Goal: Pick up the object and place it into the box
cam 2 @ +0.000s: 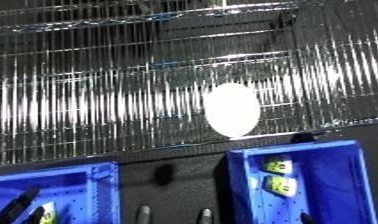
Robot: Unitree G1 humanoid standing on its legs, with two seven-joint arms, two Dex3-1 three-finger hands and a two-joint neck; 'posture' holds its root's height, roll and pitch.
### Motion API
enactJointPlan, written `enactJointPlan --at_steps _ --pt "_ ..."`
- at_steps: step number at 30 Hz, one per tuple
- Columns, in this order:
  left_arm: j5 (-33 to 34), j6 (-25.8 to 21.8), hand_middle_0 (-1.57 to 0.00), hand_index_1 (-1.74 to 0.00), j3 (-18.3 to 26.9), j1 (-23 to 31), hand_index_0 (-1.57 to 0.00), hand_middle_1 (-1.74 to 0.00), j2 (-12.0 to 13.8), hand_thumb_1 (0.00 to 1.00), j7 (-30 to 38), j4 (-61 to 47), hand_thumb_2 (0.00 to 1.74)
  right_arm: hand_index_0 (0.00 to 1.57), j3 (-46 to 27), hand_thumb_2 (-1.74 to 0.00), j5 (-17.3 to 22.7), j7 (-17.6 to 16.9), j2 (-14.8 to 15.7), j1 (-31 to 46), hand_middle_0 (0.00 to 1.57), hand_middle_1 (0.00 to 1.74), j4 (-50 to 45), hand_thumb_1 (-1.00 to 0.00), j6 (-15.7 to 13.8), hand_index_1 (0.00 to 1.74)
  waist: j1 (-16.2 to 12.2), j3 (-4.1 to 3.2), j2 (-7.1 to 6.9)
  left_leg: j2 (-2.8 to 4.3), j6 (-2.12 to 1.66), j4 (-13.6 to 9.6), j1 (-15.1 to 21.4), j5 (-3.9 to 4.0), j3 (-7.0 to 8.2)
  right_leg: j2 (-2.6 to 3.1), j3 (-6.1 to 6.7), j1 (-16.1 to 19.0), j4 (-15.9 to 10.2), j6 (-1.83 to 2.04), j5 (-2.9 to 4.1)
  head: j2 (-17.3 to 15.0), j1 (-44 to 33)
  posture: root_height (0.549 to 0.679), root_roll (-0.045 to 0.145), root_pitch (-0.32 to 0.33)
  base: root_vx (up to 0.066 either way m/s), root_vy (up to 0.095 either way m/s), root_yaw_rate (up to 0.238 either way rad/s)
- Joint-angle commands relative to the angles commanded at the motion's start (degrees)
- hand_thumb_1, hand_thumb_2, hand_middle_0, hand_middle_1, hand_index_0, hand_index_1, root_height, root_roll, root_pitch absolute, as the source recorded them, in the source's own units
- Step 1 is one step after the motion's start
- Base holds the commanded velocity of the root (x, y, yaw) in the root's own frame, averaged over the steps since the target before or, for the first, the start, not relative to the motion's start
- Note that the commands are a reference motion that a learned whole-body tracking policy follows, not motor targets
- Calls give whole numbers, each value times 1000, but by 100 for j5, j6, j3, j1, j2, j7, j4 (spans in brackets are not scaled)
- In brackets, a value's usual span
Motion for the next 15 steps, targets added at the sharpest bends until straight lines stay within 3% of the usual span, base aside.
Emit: enactJointPlan --at_steps 5,10,12,15 --pt "51 20 0 0 -122 -13 0 0 -13 0 145 -138 0 0 98 0 -126 235 -69 -94 0 0 -108 0 48 0 -41 0 42 6 -2 13 -8 -12 20 -2 13 -57 0 2 25 24 155 654 31 49 -22 19 -80" --pt "182 75 0 0 -151 81 0 0 19 0 234 -284 0 0 360 0 -119 967 -187 -59 0 0 -596 0 348 0 -80 0 26 25 -12 136 -57 -69 55 -5 24 -111 84 -26 -6 90 224 654 34 50 -10 6 -82" --pt "225 82 0 0 -178 153 0 0 50 0 263 -381 0 0 505 0 -102 1220 -262 -4 0 0 -963 0 490 0 -99 0 14 33 -18 152 -72 -73 71 -1 33 -127 88 -31 -8 154 178 654 35 53 -6 -2 -62" --pt "227 84 0 0 -228 314 0 0 103 0 354 -594 0 0 763 0 -135 1280 -446 155 0 0 -1869 0 607 0 -148 0 -13 55 -27 160 -106 -64 101 12 56 -170 83 -33 -2 260 66 654 35 59 -13 1 -84"
